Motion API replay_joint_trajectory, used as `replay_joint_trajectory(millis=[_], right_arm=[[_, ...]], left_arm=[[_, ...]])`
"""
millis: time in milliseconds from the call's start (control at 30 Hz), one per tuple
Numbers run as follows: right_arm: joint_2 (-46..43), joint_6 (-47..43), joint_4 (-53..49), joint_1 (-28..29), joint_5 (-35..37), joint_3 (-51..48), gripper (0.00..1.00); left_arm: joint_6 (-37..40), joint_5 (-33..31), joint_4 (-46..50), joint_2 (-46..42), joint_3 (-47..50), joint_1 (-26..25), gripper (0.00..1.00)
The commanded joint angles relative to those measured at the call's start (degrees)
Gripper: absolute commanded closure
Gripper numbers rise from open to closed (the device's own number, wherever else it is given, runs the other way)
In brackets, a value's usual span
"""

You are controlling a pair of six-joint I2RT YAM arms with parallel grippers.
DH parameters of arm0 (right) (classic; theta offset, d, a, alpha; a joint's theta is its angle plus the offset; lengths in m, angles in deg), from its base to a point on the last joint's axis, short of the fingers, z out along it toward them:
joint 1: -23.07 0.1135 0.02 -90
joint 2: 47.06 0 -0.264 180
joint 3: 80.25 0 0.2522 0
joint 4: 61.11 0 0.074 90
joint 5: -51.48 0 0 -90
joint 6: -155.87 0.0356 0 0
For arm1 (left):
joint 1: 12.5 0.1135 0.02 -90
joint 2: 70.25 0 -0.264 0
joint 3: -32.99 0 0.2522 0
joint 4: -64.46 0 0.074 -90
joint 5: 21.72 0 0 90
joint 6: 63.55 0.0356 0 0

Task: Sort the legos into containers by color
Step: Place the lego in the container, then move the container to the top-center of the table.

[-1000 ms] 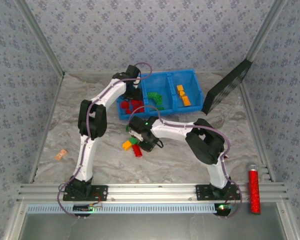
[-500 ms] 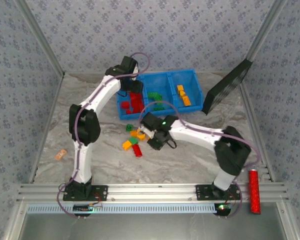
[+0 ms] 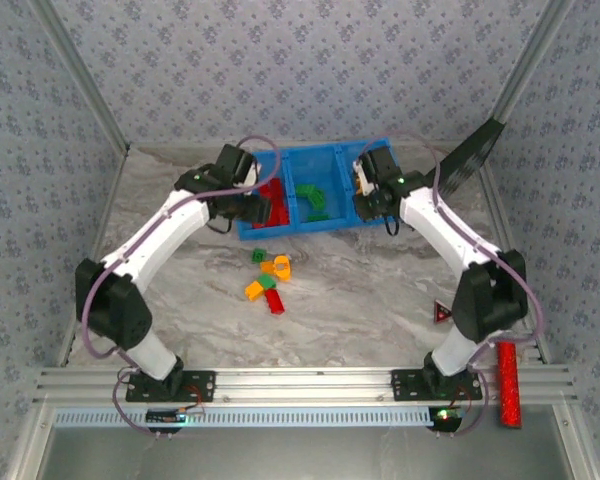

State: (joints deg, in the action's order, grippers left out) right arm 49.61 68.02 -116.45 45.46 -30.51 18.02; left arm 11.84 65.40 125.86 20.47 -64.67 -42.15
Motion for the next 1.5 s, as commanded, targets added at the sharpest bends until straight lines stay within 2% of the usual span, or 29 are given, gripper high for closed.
replay_joint_trajectory(millis=[0, 100, 300, 433, 567, 767, 867, 933, 1300, 1467], right_arm=[[6.5, 1.2, 0.2, -1.9, 3.1, 5.6, 0.84], [11.8, 2.3, 1.3, -3.8, 2.0, 9.3, 0.84], [19.2, 3.7, 4.7, -6.4, -1.6, 12.5, 0.83], [23.2, 3.7, 5.0, -6.3, -2.0, 14.1, 0.81], [25.3, 4.0, 6.0, -6.2, -2.7, 13.9, 0.73], [25.7, 4.4, 6.0, -6.0, -3.7, 12.8, 0.55], [25.2, 4.7, 5.5, -5.0, -3.8, 11.7, 0.43], [24.7, 4.9, 5.4, -4.2, -3.2, 10.7, 0.39], [22.5, 6.5, 3.2, -0.3, -0.6, 8.7, 0.38], [20.5, 4.8, -0.2, -0.2, -0.7, 12.4, 0.37]], left_arm=[[-5.2, -1.1, 2.6, -5.9, 6.2, -1.0, 0.35], [-9.7, 2.1, 2.8, -10.5, 12.5, -3.4, 0.36], [-21.2, 4.4, 1.6, -16.4, 21.0, -10.4, 0.35], [-27.0, 5.2, -1.4, -17.6, 25.5, -13.4, 0.33], [-29.8, 6.3, -4.1, -16.5, 28.1, -15.4, 0.33], [-32.5, 5.2, -6.6, -14.2, 29.7, -17.1, 0.32], [-34.8, 6.2, -10.4, -13.4, 32.3, -17.3, 0.32], [-35.5, 6.3, -11.5, -12.6, 32.8, -17.7, 0.32], [-38.2, 5.0, -13.2, -6.8, 32.5, -22.0, 0.31], [-40.0, 4.3, -15.0, -3.7, 33.3, -23.5, 0.33]])
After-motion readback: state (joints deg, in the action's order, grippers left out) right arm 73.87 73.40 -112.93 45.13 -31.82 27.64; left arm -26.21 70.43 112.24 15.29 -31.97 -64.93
